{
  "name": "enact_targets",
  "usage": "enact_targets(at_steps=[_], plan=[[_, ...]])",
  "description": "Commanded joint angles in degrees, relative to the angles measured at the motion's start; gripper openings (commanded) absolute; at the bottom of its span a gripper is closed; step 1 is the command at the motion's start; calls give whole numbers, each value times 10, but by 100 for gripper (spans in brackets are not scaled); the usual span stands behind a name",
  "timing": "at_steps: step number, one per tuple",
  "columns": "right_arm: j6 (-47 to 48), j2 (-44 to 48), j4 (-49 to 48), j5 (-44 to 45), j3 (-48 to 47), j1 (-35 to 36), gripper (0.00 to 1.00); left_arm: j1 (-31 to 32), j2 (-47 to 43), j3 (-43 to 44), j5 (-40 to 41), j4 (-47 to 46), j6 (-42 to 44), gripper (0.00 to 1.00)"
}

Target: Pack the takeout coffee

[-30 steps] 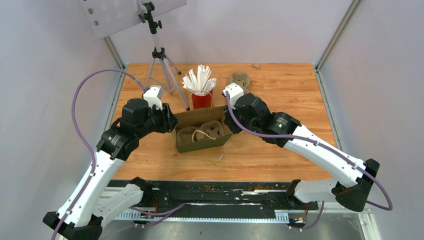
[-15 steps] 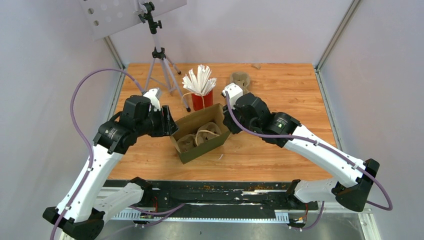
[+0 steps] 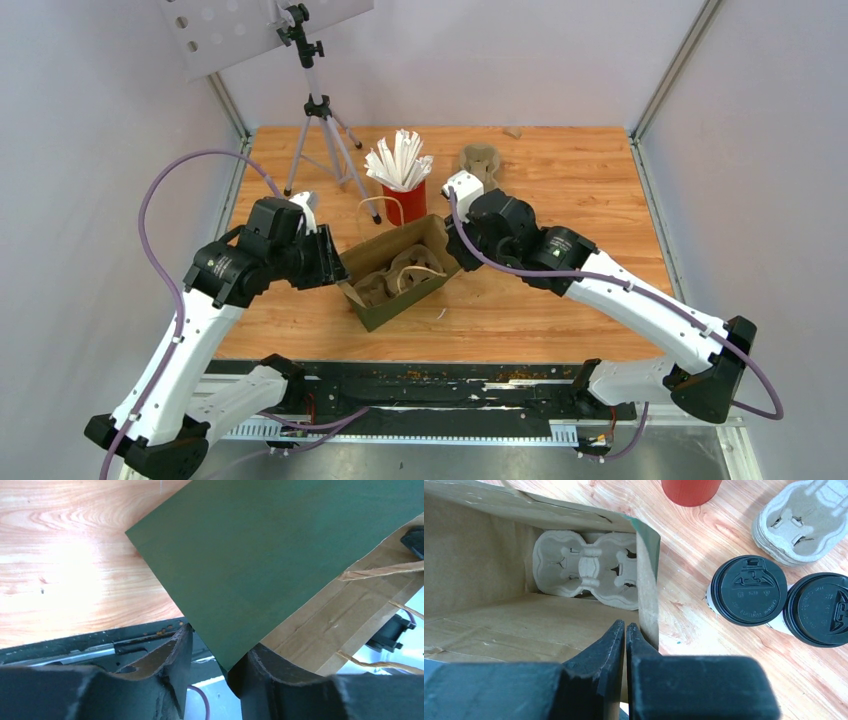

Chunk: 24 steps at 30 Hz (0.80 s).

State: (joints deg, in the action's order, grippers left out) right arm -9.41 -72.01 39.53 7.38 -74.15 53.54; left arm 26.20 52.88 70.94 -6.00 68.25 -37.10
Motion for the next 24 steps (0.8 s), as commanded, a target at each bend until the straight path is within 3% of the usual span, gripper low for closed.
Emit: enact_targets(at_steps=[1,3,5,15,24], plan=[[-6,7,-22,-4,2,-2,7,-2,-1,19,-22,-5,-17,38],[-6,6,-22,-5,-1,-2,8,-3,0,26,-23,-12,-12,18],[-5,6,-20,-6,-13,-2,9,-2,-1,27,-24,-35,3,10],[17,6,6,4,-94,-2,32,-3,19,10,-37,-188,138,11],[31,14,22,29,-99,-9,46,-3,55,14,-51,-160,235,12]])
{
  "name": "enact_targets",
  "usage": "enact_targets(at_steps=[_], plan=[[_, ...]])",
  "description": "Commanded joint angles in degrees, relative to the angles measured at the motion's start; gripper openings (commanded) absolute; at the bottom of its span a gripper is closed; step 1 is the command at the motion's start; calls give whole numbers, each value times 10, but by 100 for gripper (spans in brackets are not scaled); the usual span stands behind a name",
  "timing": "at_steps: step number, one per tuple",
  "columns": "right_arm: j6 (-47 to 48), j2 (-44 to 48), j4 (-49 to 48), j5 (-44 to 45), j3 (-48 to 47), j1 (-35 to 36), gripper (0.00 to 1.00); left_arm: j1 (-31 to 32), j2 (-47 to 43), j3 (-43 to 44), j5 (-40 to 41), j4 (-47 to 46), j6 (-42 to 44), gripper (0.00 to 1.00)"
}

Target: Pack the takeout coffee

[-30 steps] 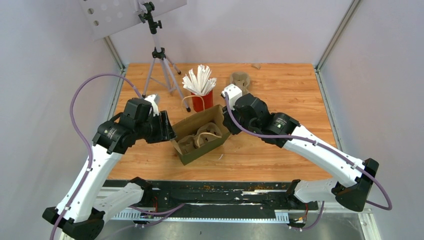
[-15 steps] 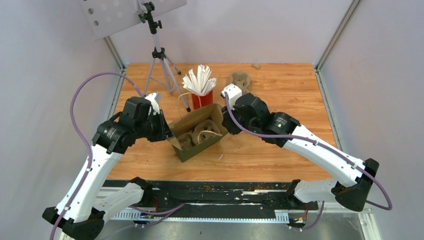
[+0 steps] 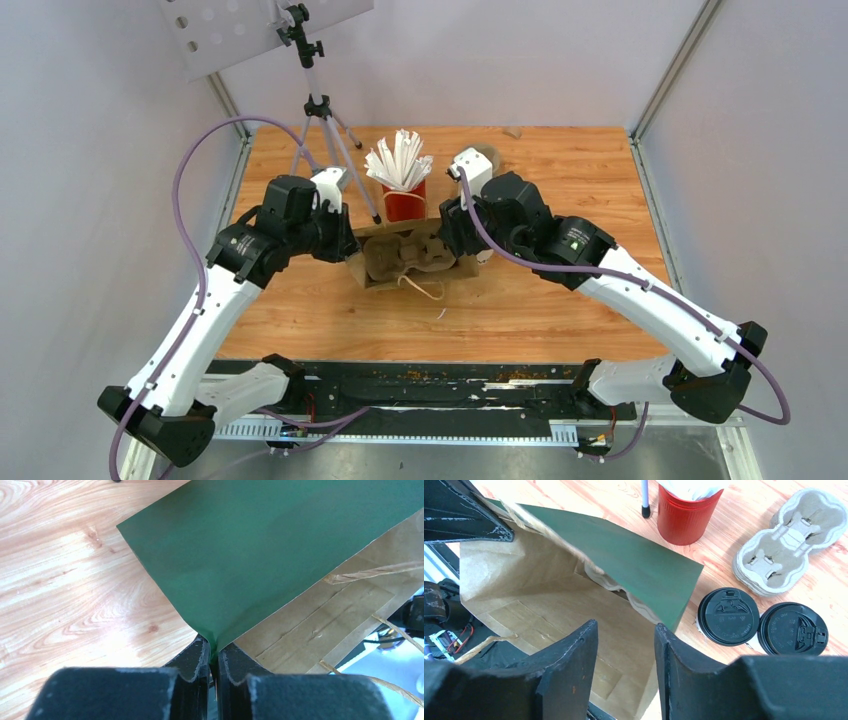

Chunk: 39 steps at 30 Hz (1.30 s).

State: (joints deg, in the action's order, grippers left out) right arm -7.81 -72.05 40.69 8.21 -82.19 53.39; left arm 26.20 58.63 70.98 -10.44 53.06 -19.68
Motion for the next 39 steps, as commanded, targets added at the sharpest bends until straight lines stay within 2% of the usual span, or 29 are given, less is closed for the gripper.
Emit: enact_targets(at_steps=[1,6,11,16,20,24,30,34,39], plan=[[16,17,11,20,-13,-9,47,-3,-3,13,-1,-5,69,12],[23,24,20,14,8,-12,52,-3,-1,12,1,-5,93,17],[21,23,13,-3,35,-12,53,-3,-10,-14,-1,-23,119,23],[18,17,-1,-5,53,-12,47,-3,-15,-20,10,-30,119,31],[12,12,-18,-14,67,-12,31,-3,-18,-21,5,-33,104,38],[3,5,-21,-24,67,-12,20,-3,-22,-16,11,-19,81,47],[0,4,-22,-16,65,-12,21,-2,-38,-3,29,33,40,61],[1,-2,-21,-17,60,-12,21,-3,-49,11,46,64,23,65],[0,-11,-23,-20,57,-12,21,-3,-49,13,66,86,7,66]])
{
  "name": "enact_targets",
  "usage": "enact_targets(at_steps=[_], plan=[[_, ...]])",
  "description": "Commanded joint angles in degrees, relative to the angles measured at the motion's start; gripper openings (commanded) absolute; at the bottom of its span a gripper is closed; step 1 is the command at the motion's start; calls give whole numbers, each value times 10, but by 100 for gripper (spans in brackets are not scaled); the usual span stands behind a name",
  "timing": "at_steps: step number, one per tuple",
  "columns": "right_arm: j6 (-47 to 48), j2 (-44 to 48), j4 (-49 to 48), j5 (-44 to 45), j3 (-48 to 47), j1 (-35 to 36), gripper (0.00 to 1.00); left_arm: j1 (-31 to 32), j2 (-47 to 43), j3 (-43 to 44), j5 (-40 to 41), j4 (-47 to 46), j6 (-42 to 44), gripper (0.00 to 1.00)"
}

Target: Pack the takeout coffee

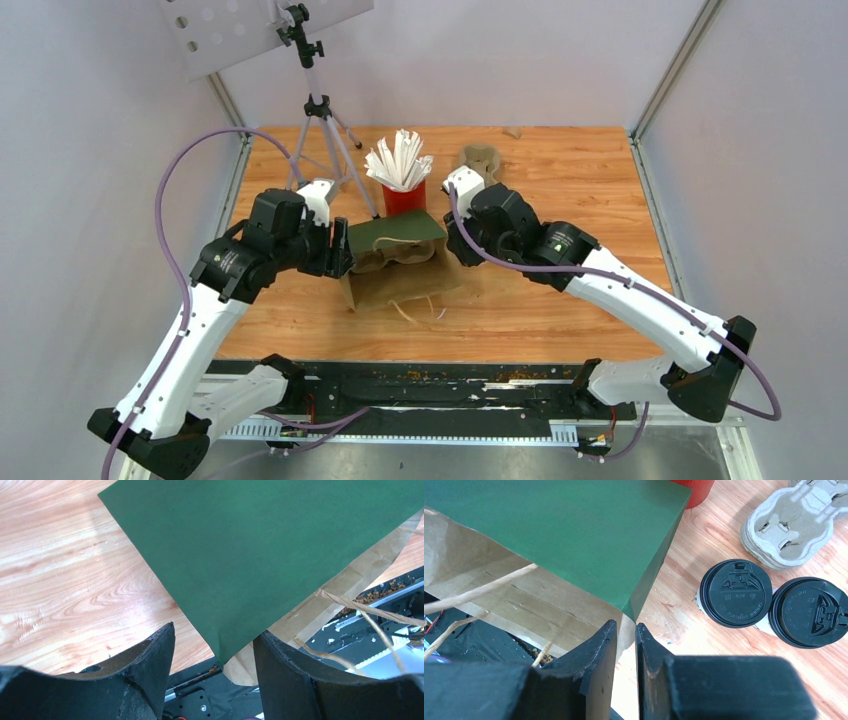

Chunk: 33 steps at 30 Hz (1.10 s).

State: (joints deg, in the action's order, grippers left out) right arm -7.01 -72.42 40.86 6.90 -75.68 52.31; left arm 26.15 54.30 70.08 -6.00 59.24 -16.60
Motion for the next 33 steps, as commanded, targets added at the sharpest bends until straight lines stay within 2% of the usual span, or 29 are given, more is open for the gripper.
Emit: enact_targets(at_steps=[1,7,16,20,29,33], plan=[[-8,-9,-26,-7,-10,-1,21,-2,-6,19,17,23,-23,66],[-3,-16,-20,-10,-31,-1,24,-2,-3,21,18,6,-23,59],[-10,-8,-14,3,-20,-1,44,-2,40,47,21,-11,-24,51],[-16,-9,-24,-3,-11,-1,45,-2,42,49,18,-15,-25,50],[-42,-47,-28,-20,-29,-1,30,-2,41,47,14,-19,-32,50],[-49,-52,-25,-19,-46,-4,14,-2,42,53,11,-22,-37,51]])
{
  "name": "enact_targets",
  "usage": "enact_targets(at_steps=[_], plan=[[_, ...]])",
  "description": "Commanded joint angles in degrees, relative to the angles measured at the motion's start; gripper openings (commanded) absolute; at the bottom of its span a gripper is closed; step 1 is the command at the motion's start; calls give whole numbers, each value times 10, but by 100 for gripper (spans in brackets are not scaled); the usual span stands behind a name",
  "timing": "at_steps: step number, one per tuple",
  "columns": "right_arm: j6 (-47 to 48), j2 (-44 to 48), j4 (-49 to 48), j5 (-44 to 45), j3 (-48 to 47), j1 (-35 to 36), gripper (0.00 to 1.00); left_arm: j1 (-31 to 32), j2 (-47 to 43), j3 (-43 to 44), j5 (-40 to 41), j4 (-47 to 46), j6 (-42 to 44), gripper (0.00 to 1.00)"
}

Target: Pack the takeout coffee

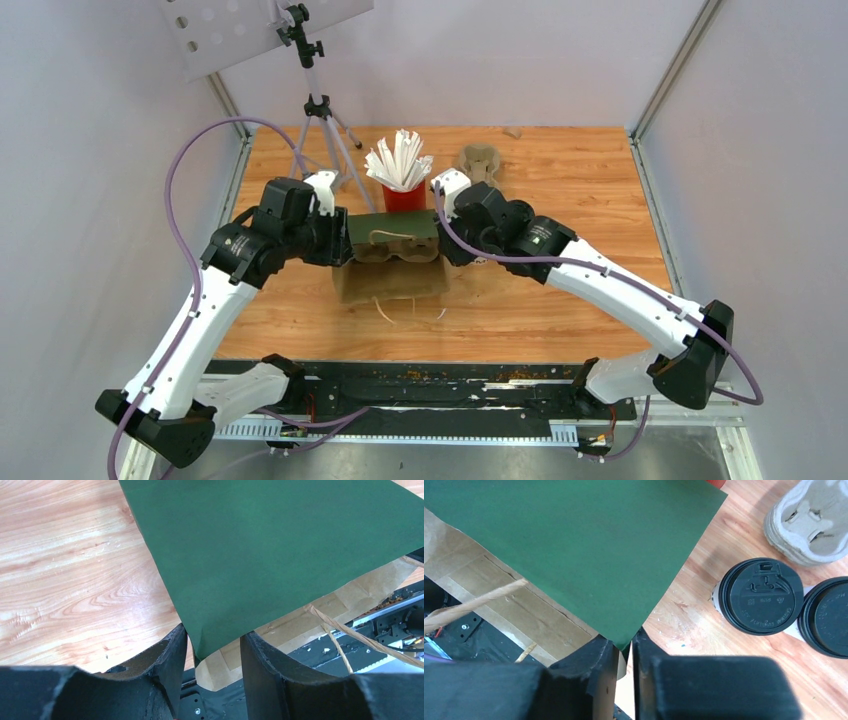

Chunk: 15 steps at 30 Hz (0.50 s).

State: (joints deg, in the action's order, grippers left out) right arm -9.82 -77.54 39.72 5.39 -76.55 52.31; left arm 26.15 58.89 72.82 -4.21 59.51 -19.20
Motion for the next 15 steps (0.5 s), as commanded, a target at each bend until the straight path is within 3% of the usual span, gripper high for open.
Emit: enact_targets(at_steps=[1,3,8,15], plan=[[-26,-2,-4,0,-45,-6,9,-2,-3,30,-10,-23,-11,51],[-40,-8,11,2,-60,-13,0,-2,0,47,-5,-7,-12,54],[-72,-9,19,-4,-69,-27,0,-4,17,100,6,65,-5,64],[-93,-15,19,-16,-66,-37,0,-8,-11,92,-16,105,-18,69]])
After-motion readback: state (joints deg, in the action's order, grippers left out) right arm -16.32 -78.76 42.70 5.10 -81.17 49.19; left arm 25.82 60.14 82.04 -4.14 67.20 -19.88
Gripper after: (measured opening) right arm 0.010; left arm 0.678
